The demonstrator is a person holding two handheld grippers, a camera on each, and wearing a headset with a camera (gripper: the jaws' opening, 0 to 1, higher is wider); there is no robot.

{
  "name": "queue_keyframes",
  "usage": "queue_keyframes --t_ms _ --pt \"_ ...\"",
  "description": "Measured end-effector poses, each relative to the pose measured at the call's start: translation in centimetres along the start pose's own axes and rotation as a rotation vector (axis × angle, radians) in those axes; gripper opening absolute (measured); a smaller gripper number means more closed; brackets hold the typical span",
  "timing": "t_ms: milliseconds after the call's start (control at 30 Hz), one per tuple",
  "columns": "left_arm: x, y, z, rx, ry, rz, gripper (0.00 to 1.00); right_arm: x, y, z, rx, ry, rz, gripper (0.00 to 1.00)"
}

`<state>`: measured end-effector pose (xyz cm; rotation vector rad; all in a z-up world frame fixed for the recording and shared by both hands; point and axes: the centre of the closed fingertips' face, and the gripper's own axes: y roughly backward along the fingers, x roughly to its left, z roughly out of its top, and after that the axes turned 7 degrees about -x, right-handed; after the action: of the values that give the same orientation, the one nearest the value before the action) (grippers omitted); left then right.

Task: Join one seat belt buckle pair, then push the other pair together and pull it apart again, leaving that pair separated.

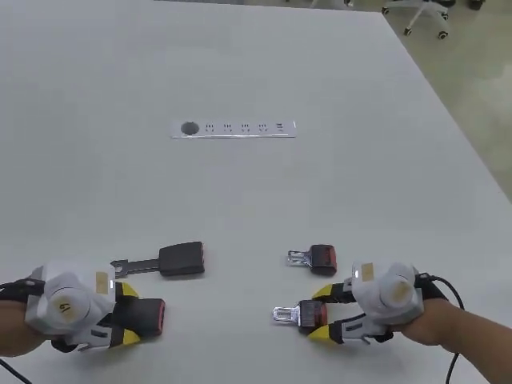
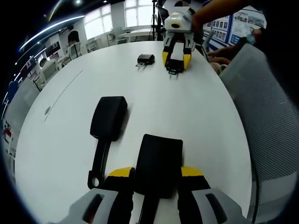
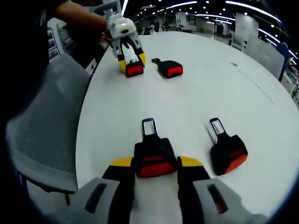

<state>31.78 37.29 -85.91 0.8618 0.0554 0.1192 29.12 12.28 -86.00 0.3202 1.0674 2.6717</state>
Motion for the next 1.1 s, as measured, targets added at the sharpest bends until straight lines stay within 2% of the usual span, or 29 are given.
queue_keyframes --t_ms 333,767,1100 --pt "0.0 -0.1 -0.1 0.018 -0.002 -0.004 0.37 0.1 -2.3 2.2 -0.038 0.015 0.027 0.36" --pt "0.0 -0.1 -0.2 0.030 0.001 -0.006 0.37 1.5 -5.8 5.4 -0.103 0.032 0.059 0.36" --pt "0.0 -0.1 -0.1 0.048 -0.005 -0.011 0.37 2.1 -8.1 7.4 -0.126 0.035 0.085 0.36"
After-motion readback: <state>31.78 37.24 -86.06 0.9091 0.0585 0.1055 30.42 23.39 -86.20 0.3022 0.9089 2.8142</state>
